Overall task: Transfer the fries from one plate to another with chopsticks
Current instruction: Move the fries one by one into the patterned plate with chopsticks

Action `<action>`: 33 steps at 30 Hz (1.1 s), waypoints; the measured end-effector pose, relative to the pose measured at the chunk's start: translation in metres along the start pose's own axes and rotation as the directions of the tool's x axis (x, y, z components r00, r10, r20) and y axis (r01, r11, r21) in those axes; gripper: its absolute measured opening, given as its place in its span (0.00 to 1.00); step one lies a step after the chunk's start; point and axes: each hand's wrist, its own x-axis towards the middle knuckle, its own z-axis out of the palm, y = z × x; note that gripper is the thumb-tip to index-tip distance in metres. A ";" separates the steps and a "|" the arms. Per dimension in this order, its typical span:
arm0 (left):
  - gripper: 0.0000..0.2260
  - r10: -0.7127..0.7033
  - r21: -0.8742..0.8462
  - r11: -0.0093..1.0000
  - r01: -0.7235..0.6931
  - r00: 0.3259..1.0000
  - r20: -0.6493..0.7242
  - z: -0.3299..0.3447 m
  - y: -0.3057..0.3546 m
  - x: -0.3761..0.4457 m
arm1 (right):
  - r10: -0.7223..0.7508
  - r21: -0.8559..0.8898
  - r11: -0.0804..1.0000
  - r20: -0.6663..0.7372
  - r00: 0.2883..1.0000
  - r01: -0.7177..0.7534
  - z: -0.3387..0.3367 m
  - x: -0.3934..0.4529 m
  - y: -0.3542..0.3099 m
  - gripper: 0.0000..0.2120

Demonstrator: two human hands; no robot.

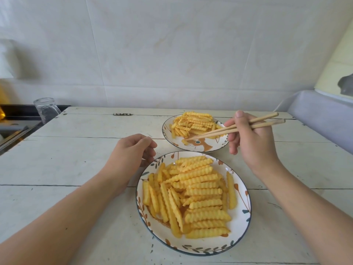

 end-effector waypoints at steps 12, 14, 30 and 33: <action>0.13 0.004 -0.002 1.000 -0.004 1.000 0.003 0.000 -0.001 0.001 | -0.013 0.163 0.986 -0.080 0.997 0.026 0.006 0.000 -0.020 0.24; 0.12 0.008 0.008 1.000 -0.009 1.000 0.006 0.002 -0.001 0.001 | 0.024 0.320 0.947 -0.075 0.997 0.001 0.003 -0.002 -0.034 0.27; 0.13 0.004 0.010 1.000 -0.004 1.000 -0.008 0.002 0.000 0.000 | 0.004 0.416 0.904 0.230 0.973 -0.102 0.008 -0.007 -0.034 0.21; 0.13 0.003 0.004 1.000 -0.003 1.000 -0.009 0.001 0.000 0.000 | 0.057 0.380 0.924 -0.031 0.998 -0.041 -0.003 0.005 -0.029 0.21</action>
